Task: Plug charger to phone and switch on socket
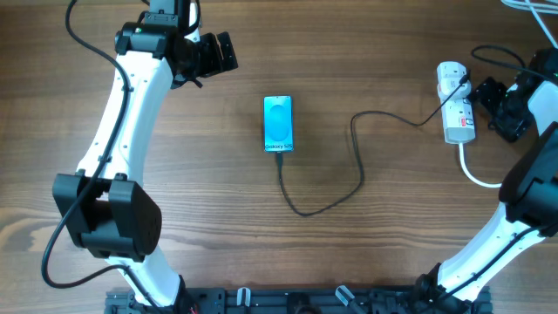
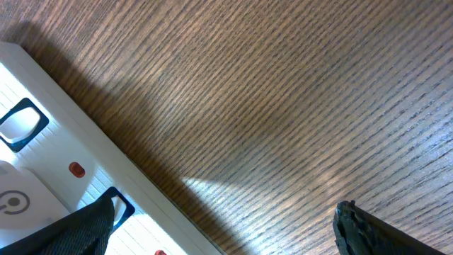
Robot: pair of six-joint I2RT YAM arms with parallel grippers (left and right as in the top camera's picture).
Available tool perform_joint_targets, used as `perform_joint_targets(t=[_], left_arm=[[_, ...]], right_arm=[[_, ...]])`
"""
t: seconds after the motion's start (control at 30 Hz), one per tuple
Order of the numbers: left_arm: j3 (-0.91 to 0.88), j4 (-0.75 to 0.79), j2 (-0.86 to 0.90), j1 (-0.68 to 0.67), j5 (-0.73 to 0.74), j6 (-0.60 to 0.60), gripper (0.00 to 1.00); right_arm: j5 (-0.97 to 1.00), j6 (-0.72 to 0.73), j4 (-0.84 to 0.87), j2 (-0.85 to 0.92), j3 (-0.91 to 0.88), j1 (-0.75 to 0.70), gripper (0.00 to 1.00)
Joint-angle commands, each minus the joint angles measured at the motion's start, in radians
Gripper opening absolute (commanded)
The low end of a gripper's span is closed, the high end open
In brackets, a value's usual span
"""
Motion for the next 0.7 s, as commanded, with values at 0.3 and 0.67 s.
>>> perform_joint_targets(t=[0.3, 0.67], left_arm=[[-0.003, 0.000, 0.010, -0.003, -0.013, -0.009, 1.00], [-0.003, 0.000, 0.010, -0.003, -0.013, -0.009, 1.00]], right_arm=[[-0.073, -0.066, -0.026, 0.023, -0.014, 0.053, 1.00], [0.055, 0.119, -0.188, -0.153, -0.014, 0.036, 1.00]])
